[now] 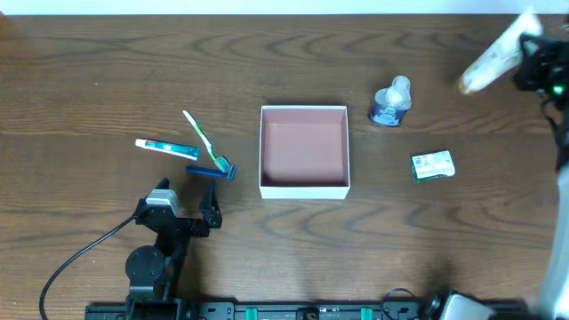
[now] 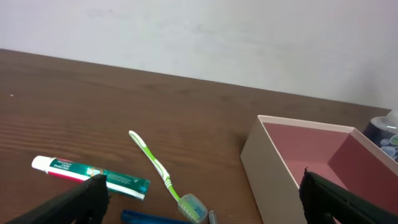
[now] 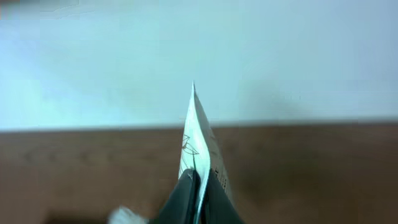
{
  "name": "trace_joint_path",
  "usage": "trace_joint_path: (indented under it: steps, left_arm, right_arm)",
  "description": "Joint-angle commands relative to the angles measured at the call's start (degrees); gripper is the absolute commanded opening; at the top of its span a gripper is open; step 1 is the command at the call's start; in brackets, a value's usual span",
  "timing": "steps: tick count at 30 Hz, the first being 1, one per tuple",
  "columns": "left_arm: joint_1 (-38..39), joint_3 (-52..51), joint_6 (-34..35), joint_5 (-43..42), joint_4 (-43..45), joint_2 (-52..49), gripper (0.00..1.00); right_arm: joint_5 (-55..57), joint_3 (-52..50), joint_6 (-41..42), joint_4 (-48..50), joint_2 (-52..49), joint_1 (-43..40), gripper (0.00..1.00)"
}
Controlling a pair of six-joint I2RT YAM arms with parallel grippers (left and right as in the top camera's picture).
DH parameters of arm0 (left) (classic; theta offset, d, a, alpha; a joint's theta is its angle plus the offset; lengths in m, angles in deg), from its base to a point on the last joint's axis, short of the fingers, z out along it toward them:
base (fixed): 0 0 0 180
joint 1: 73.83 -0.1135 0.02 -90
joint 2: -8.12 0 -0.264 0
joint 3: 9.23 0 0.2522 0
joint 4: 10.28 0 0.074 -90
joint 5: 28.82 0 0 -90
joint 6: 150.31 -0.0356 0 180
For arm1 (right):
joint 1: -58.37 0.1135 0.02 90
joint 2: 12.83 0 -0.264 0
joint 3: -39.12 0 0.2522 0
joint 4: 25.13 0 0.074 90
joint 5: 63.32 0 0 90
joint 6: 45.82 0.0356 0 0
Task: Pack container
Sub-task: 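Grasp the Pantene tube with the right gripper and lift, then carry the tube over the box and lower it inside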
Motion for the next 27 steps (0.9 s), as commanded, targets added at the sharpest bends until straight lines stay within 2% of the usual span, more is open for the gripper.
trace_joint_path:
  steps: [1, 6, 12, 20, 27]
  left_arm:
    - [-0.28, -0.98, 0.09, -0.42, -1.99, 0.09, 0.98]
    - [-0.28, -0.98, 0.09, -0.42, -1.99, 0.09, 0.98]
    - [-0.31, -0.98, 0.09, -0.42, -1.99, 0.09, 0.98]
    - [-0.28, -0.98, 0.09, -0.42, -1.99, 0.09, 0.98]
    - [-0.31, -0.98, 0.09, -0.42, -1.99, 0.09, 0.98]
  right_arm:
    - [1.75, 1.88, 1.46, -0.50, 6.45, 1.25, 0.04]
    - [-1.73, 1.88, 3.82, -2.12, 11.08, 6.75, 0.03]
    - [-0.52, 1.86, 5.95, -3.37, 9.88, 20.04, 0.01]
    - [9.18, 1.86, 8.96, 1.97, -0.20, 38.69, 0.01]
    - [17.11, 1.86, 13.09, 6.21, -10.34, 48.46, 0.01]
